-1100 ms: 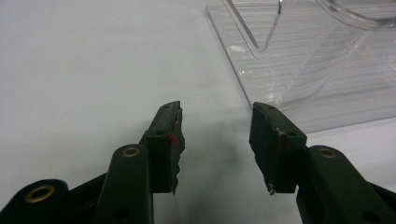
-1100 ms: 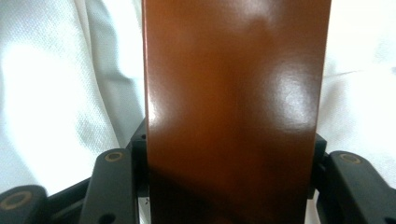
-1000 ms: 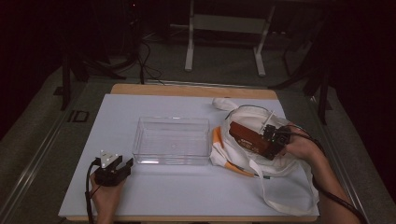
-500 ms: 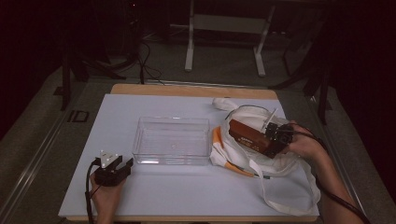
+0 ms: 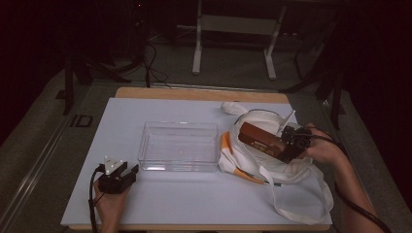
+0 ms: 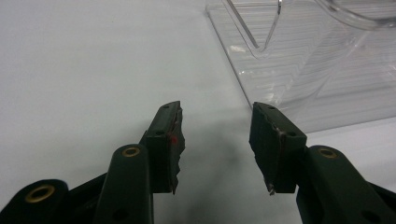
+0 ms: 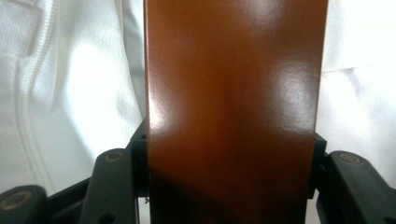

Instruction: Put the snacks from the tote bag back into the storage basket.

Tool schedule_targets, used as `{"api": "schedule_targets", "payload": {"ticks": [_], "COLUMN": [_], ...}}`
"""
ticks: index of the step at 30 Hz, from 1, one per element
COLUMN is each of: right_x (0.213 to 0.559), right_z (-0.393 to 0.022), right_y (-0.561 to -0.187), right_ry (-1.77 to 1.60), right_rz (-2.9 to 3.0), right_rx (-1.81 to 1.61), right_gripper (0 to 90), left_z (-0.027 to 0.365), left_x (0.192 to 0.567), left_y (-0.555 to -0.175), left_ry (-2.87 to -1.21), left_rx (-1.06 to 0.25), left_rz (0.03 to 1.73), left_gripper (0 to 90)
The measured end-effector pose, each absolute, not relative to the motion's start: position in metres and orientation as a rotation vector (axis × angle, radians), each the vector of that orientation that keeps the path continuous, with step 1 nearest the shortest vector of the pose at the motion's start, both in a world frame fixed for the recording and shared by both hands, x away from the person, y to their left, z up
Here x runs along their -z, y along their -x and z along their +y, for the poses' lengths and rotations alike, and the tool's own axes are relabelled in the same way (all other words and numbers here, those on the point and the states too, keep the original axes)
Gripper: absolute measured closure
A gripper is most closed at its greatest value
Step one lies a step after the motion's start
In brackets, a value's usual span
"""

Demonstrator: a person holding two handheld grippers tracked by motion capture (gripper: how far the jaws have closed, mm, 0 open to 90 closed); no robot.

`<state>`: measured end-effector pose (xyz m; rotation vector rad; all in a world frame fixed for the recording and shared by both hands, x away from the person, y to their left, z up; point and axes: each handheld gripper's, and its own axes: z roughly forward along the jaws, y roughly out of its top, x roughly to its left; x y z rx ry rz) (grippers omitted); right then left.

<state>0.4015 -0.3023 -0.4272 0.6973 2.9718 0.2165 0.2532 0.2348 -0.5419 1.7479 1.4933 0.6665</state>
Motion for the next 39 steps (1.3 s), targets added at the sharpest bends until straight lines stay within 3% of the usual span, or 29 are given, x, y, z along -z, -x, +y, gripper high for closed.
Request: {"api": "schedule_targets", "payload": {"ticks": [39], "right_x": [0.381], "right_z": [-0.303], "right_y": [-0.389], "right_ry": [-0.573], "right_rz": [2.977], "right_rx": [-0.25], "right_gripper": [43.6], "left_z": [0.235], "left_x": [0.542], "left_y": [-0.253], "left_ry": [-1.75], "left_rx": [-0.666], "left_rz": [1.494], "left_gripper": [54.3]}}
